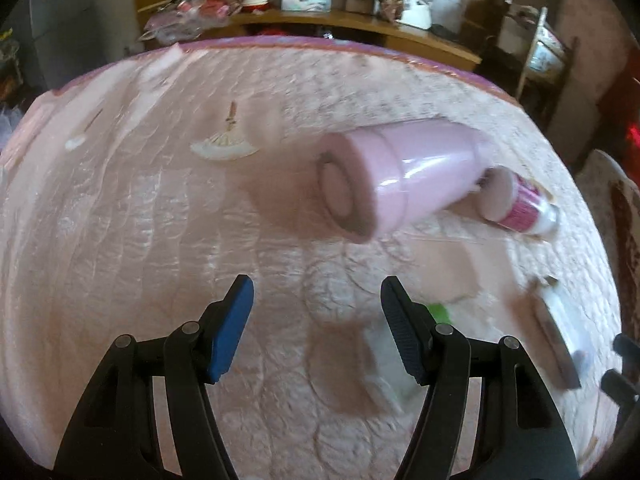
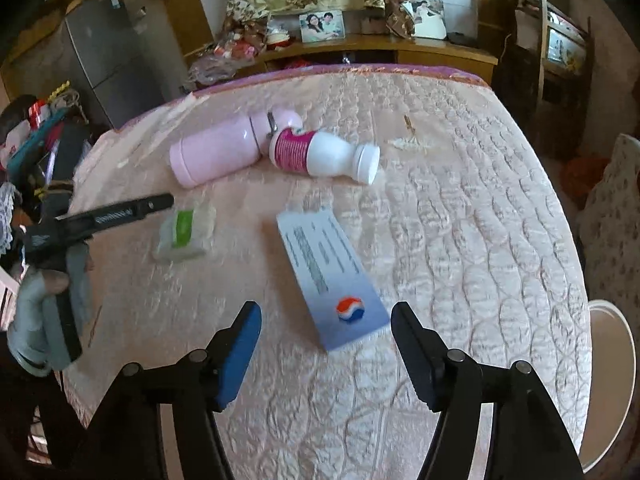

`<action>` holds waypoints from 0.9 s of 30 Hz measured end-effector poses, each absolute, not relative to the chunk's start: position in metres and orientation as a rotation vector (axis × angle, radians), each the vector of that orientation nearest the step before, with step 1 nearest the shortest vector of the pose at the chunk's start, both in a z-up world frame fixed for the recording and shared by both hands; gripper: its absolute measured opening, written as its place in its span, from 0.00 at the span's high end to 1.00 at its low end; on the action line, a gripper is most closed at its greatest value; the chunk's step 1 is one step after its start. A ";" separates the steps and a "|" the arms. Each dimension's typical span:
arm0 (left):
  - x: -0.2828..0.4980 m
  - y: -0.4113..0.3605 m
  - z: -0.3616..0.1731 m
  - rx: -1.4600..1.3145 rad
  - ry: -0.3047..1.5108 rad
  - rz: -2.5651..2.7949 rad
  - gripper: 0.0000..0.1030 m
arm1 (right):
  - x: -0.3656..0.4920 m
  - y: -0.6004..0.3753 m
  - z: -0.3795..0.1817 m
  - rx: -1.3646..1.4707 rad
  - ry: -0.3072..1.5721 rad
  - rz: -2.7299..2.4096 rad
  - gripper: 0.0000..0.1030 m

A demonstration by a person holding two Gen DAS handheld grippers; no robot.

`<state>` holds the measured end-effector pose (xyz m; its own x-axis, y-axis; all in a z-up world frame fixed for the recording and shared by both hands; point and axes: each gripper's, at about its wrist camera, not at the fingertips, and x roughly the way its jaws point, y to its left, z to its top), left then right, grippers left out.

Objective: Collect trash
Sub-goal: 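Grasp the white-green tissue packet with the left gripper while the right gripper grasps the medicine box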

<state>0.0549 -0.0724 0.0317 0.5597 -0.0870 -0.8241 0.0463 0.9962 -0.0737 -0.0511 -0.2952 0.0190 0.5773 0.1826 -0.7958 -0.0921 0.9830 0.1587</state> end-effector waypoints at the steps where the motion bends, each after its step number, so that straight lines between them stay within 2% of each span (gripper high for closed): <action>1: 0.056 -0.072 0.029 -0.039 0.979 -0.069 0.37 | -0.046 -0.296 0.019 0.106 0.939 0.156 0.35; 4: 0.053 -0.078 0.021 -0.029 1.022 -0.100 0.37 | -0.032 -0.298 0.015 0.112 0.945 0.145 0.26; 14: -0.019 -0.107 0.023 0.036 1.076 -0.323 0.37 | -0.006 -0.291 -0.016 0.083 1.013 0.208 0.26; 15: -0.024 -0.108 0.024 0.038 1.076 -0.339 0.37 | -0.008 -0.289 -0.018 0.064 1.017 0.203 0.30; 16: -0.028 -0.105 0.025 0.033 1.074 -0.354 0.37 | -0.010 -0.288 -0.020 0.050 1.022 0.192 0.44; 18: -0.035 -0.100 0.030 0.016 1.059 -0.391 0.37 | -0.017 -0.290 -0.021 0.041 1.021 0.161 0.51; 23: -0.046 -0.103 0.041 0.043 1.018 -0.490 0.37 | -0.043 -0.310 -0.022 0.072 1.025 0.110 0.51; 27: -0.047 -0.122 0.031 0.097 1.055 -0.525 0.37 | -0.075 -0.326 -0.019 0.075 1.047 0.069 0.51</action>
<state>-0.0471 -0.1218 0.0312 0.3830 -0.3658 -0.8483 0.4565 0.8732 -0.1704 -0.0745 -0.3262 -0.0192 0.4983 0.0931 -0.8620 -0.0213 0.9952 0.0952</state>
